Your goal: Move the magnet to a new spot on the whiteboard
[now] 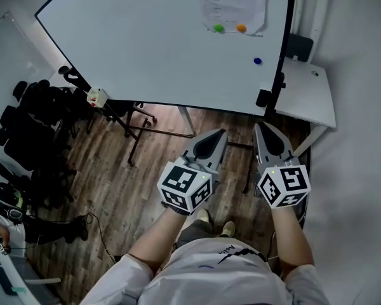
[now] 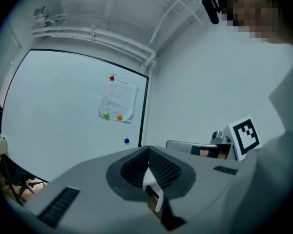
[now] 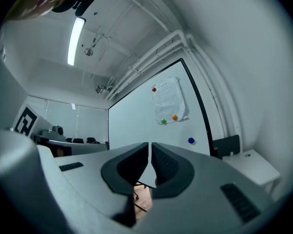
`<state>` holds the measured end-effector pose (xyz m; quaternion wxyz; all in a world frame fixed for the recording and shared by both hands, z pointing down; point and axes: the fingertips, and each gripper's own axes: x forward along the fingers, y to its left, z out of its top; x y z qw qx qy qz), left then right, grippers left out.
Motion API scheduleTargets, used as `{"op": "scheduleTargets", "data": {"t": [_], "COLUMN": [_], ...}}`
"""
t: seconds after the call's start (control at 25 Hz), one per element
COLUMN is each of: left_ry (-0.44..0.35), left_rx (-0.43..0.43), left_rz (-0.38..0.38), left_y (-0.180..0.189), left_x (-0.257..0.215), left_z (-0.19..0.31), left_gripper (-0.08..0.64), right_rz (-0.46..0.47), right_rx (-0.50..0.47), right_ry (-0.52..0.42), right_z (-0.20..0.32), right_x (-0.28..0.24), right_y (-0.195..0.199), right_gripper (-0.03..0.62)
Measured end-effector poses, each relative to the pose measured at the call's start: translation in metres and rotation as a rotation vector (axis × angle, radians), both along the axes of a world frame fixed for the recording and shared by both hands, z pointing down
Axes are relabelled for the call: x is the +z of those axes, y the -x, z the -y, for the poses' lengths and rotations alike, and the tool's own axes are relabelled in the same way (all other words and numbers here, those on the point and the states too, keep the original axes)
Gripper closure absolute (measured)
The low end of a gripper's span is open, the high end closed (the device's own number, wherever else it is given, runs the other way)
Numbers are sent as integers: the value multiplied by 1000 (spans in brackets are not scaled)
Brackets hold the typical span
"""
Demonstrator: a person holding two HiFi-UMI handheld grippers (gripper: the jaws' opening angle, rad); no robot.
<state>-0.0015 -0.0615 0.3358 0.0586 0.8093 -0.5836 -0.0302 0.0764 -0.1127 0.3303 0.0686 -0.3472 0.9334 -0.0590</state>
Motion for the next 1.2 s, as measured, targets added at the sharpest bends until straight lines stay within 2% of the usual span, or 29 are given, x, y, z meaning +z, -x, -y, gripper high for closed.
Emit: {"op": "scheduleTargets", "data": {"t": [0.32, 0.68, 1.2], "left_ry": [-5, -27, 7], "left_rx": [29, 86, 187], "left_rz": [-3, 12, -4], "left_y": [0, 22, 55], "left_x": [3, 3, 30], "left_z": [45, 119, 228], "left_gripper": [549, 549, 549], "right_rz": [-45, -97, -183], "right_rx": [56, 146, 317], "right_ry": [4, 11, 18], "right_z": [43, 119, 234], "right_x": [12, 23, 52], "right_y": [0, 25, 57], "right_gripper": [578, 575, 505]}}
